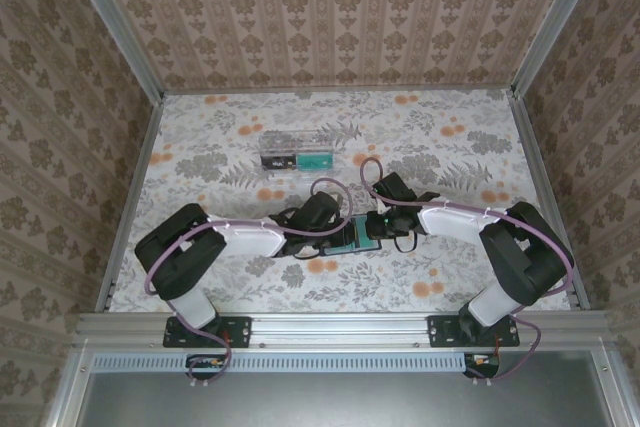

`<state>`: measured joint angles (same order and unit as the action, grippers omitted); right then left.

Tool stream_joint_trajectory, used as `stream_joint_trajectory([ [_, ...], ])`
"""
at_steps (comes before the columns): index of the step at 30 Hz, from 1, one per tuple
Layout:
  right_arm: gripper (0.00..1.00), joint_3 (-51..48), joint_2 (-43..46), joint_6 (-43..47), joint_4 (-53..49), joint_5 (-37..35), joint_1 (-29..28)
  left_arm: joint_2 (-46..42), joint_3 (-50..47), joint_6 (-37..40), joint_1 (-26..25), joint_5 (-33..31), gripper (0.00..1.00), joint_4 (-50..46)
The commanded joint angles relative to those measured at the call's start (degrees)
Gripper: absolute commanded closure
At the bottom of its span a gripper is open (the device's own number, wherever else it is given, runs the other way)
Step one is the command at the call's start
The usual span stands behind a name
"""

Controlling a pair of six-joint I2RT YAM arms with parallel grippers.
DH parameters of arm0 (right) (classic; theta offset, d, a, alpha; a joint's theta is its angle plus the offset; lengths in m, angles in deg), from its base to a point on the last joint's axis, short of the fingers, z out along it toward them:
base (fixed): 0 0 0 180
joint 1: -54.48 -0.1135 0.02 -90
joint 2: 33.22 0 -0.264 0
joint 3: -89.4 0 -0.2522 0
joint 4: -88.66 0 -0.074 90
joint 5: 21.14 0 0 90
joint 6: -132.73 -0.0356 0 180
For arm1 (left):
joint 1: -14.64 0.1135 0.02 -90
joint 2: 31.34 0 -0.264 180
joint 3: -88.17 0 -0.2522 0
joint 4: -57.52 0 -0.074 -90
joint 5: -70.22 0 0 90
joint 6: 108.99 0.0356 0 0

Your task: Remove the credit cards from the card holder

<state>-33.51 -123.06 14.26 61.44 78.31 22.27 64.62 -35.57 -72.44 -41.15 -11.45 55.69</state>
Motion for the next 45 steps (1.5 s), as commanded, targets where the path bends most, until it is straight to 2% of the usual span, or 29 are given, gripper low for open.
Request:
stream_joint_trajectory([
  [1, 0.89, -1.67, -0.78, -0.09, -1.32, 0.08, -0.48, 0.72, 1.21, -1.65, -0.11, -1.29, 0.75, -4.81],
  [21, 0.89, -3.25, -1.12, -3.52, 2.92, 3.75, -1.98, 2.23, 1.8, -2.96, 0.06, -0.52, 0.76, -4.94],
  [24, 0.89, -3.25, -1.28, -3.44, 2.82, 3.42, -1.98, 1.91, 1.43, -3.1, 0.2, -0.52, 0.82, -4.55],
  [37, 0.88, -2.98, -3.36, -2.58, 2.9, 2.36, -1.66, -1.1, -1.86, -4.41, 0.67, -0.26, 0.87, 0.07],
  [40, 0.88, -3.12, -4.0, -2.56, 3.17, 2.32, -0.81, -2.14, -2.9, -4.39, 0.93, 0.01, 0.93, 1.33],
  [45, 0.88, -3.25, -4.07, -2.5, 3.18, 2.33, -0.32, -3.82, -4.59, -4.55, 1.38, -0.08, 0.94, 1.78],
])
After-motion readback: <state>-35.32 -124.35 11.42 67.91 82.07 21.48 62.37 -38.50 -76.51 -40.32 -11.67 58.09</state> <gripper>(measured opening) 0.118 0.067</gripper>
